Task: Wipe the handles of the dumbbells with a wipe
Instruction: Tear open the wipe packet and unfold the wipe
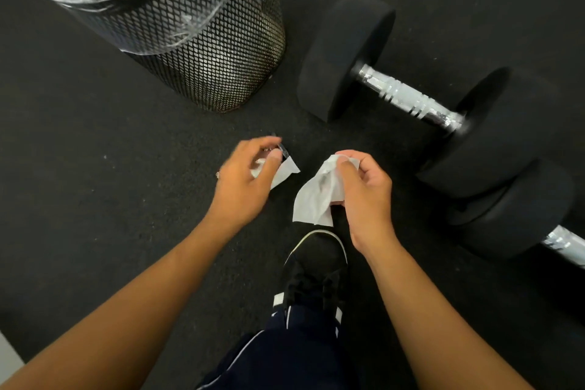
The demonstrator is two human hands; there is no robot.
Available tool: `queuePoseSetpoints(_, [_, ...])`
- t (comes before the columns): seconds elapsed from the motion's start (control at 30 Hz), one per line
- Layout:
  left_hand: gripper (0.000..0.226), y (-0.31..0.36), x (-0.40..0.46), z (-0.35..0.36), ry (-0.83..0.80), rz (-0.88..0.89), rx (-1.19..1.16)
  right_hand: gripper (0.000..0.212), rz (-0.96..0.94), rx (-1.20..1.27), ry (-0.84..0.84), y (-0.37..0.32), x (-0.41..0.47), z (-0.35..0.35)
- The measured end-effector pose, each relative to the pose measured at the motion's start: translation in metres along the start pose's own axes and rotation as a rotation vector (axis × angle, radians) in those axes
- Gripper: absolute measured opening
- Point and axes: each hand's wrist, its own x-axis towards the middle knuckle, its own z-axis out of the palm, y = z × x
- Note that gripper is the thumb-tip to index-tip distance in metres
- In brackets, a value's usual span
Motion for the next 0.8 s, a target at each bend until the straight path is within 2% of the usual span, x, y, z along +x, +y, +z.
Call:
queuePoseSetpoints(0.07, [0.033, 0.023, -0.007, 0.008, -0.212, -0.109, -0.311, 0.018, 0.010, 0.006, -0.017, -0.003, 0.001, 0.002])
queuePoseSetpoints(0.13, [0.041, 0.033, -0.012, 0.016, -0.387, -0.099, -0.332, 0.017, 0.016, 0.033, -0.033, -0.007, 0.000, 0.003])
queuePoseSetpoints(0.17, [0.042, 0.035, -0.014, 0.019, -0.422, -0.082, -0.329, 0.015, 0.004, 0.027, -0.032, -0.009, 0.000, 0.003])
queuePoseSetpoints(0.27, [0.037, 0.036, -0.012, 0.026, -0.325, -0.112, -0.342, 0.026, -0.026, 0.051, -0.043, -0.016, -0.003, -0.002])
queuePoseSetpoints(0.4, [0.020, 0.039, -0.012, 0.030, -0.254, -0.265, -0.490, 0.043, -0.081, 0.098, -0.103, -0.021, -0.011, -0.005])
queuePoseSetpoints(0.5, [0.010, 0.041, -0.011, 0.030, -0.191, -0.319, -0.508, 0.050, -0.112, 0.064, -0.060, -0.023, -0.014, -0.005])
queuePoseSetpoints(0.67, [0.018, 0.040, -0.012, 0.027, -0.187, -0.392, -0.522, 0.048, -0.096, 0.094, 0.025, -0.026, -0.014, -0.005])
queuePoseSetpoints(0.8, [0.011, 0.037, -0.015, 0.028, -0.254, -0.408, -0.592, 0.036, -0.075, 0.133, -0.041, -0.026, -0.018, -0.003])
